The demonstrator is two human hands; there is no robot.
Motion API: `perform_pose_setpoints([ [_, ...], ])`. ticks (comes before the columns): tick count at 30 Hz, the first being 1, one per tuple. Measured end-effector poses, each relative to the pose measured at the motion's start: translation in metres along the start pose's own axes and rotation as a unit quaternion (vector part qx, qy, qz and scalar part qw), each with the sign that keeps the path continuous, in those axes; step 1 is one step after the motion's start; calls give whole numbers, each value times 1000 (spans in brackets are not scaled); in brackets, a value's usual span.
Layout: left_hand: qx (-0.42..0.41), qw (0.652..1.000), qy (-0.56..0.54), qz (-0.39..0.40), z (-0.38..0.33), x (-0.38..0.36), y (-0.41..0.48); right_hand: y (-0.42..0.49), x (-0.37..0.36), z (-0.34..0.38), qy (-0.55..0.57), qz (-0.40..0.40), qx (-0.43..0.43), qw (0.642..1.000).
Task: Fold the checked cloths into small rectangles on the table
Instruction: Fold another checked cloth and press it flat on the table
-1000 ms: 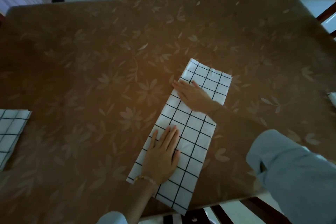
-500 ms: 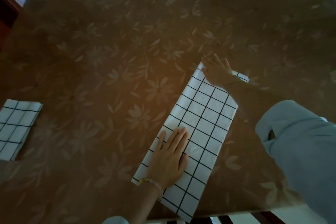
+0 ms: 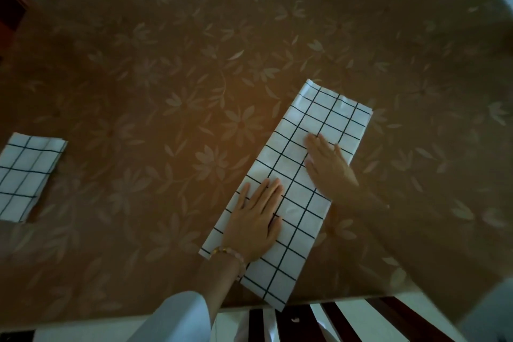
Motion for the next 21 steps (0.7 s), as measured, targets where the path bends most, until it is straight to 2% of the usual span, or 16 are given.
perform_pose_setpoints([
  [4,2,1000,11,-2,0,1,0,-60,-15,43,4,22,24,999],
  [6,2,1000,15,2,-1,2,1,-84,-12,58,-22,7,32,999],
  [12,4,999,33,38,-1,1,1,-131,-22,70,-11,13,53,998],
  [16,5,998,-38,56,0,8,5,-137,-31,64,-4,34,62,998],
  [19,7,994,-107,-4,0,33,0,-136,-30,68,11,37,92,995],
  [21,21,991,-106,-74,7,50,-9,-137,-30,67,22,46,93,994],
])
Point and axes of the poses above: each hand's wrist, its own y-axis towards the middle knuckle, its own x-axis out of the back of the hand, z = x × y, the point moved 8 cm from there along y, towards the middle knuckle, and after that the axes turned 15 degrees about -y, right-handed, at the moved point
